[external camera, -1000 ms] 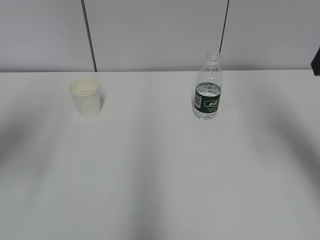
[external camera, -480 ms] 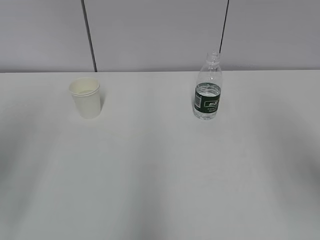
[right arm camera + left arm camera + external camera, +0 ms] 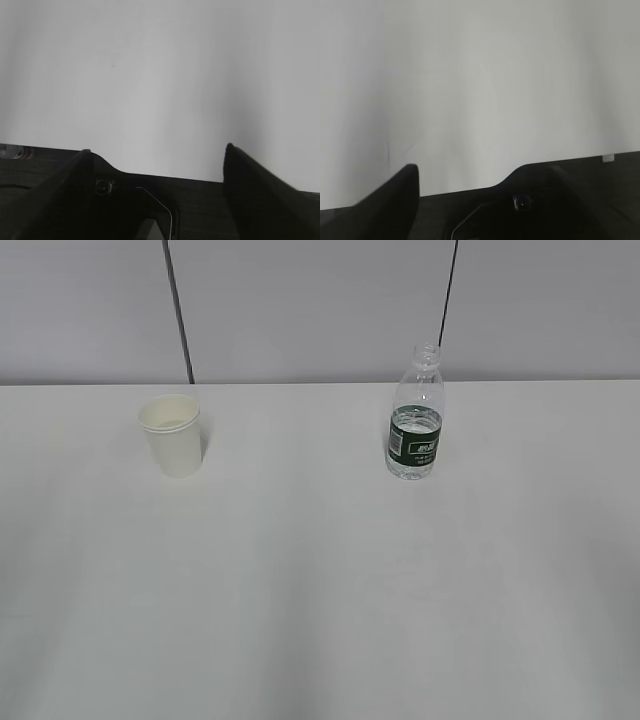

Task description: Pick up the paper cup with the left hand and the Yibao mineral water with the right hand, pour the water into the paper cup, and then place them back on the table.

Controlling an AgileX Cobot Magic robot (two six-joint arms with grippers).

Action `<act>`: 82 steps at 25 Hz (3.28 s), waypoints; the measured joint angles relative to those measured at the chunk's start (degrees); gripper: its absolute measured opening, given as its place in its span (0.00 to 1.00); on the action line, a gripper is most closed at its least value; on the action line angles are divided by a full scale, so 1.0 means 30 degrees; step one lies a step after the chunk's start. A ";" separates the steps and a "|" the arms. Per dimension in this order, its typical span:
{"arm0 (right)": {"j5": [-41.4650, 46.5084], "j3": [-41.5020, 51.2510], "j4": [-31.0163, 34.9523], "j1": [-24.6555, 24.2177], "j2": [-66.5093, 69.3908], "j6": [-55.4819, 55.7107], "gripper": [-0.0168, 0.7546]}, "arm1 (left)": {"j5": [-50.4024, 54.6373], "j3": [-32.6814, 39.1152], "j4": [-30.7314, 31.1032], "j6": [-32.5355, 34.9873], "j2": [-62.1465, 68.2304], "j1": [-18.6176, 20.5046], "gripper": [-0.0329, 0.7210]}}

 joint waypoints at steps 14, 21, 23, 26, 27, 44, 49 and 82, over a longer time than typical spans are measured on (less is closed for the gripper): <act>0.0083 0.3093 -0.0030 0.0000 -0.6897 -0.0734 0.78 | 0.0280 0.1904 0.0771 0.0000 -0.7181 0.0000 0.64; -0.0310 0.4305 0.0033 0.0000 -1.0787 -0.0840 0.78 | -0.0351 0.2476 0.0785 0.0361 -0.8518 0.0000 0.64; -0.0816 0.4683 0.0050 0.0000 -1.1041 -0.0870 0.78 | -0.0993 0.2617 0.0793 0.0628 -0.8556 0.0000 0.63; -0.1591 0.5229 0.0050 0.0000 -1.1091 -0.0952 0.78 | -0.1874 0.2882 0.0884 0.0734 -0.8574 0.0000 0.62; -0.1692 0.5335 0.0050 0.0000 -1.1091 -0.0929 0.78 | -0.2200 0.3041 0.0884 0.0734 -0.8574 0.0000 0.62; -0.2027 0.5410 0.0008 0.0000 -1.1091 -0.0999 0.78 | -0.2836 0.3364 0.1377 0.0734 -0.8574 0.0000 0.62; -0.2027 0.5410 -0.0690 0.0000 -1.1091 -0.1068 0.78 | -0.2836 0.3364 0.1377 0.0734 -0.8574 0.0000 0.62; -0.2066 0.5410 -0.0937 0.0000 -1.1091 -0.1178 0.78 | -0.2855 0.3364 0.1358 0.0734 -0.8574 0.0000 0.59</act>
